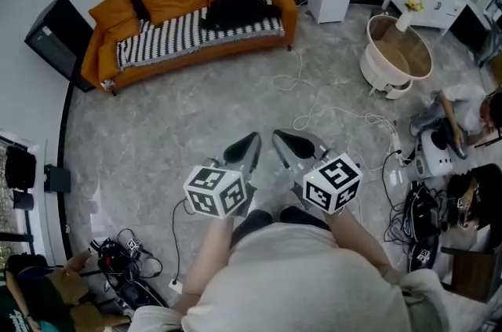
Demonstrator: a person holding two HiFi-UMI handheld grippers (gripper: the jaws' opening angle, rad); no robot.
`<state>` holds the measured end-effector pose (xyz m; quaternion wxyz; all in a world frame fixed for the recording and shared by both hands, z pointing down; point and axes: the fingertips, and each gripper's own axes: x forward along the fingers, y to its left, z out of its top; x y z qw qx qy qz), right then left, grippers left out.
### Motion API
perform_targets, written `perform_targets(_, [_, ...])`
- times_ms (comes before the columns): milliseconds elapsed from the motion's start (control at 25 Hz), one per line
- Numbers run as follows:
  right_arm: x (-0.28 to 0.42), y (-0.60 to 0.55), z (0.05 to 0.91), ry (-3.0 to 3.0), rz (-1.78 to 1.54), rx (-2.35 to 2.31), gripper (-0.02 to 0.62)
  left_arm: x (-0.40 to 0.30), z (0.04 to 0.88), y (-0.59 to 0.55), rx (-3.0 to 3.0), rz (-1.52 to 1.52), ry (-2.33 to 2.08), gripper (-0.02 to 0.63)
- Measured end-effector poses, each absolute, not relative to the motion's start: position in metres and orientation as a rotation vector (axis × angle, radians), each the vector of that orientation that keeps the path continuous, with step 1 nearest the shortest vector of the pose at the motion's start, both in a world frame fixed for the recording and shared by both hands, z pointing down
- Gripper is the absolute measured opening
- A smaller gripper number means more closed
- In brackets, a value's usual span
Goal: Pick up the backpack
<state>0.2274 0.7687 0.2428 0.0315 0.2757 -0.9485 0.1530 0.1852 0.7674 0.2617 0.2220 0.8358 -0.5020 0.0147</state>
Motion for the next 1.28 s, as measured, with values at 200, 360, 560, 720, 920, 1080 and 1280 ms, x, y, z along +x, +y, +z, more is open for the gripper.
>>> perform_targets(200, [0.207,0.766,0.238,-2.944,0.458,0.868,0.002,0.167,0.262,0.763,2.325,0.022,-1.356,0.008])
perform_targets(360, [0.195,0.76,0.249,-2.912,0.431,0.885,0.002,0.151,0.273,0.758,2.314,0.01,-1.355,0.008])
perform_targets(560, [0.185,0.746,0.264,-2.853,0.463,0.882,0.002,0.135,0.292,0.746,2.249,0.016,-1.33,0.008])
perform_targets(720, [0.174,0.725,0.264,-2.887,0.525,0.828,0.002,0.124,0.298,0.724,2.233,0.019,-1.336,0.008])
perform_targets(920, [0.159,0.673,0.256,-2.969,0.541,0.751,0.002,0.121,0.3,0.67,2.245,0.005,-1.327,0.008])
perform_targets(1080, [0.152,0.611,0.253,-2.985,0.531,0.727,0.002,0.117,0.297,0.609,2.264,0.033,-1.335,0.008])
perform_targets(1280, [0.142,0.533,0.243,-2.987,0.414,0.662,0.002,0.111,0.282,0.531,2.265,0.044,-1.362,0.008])
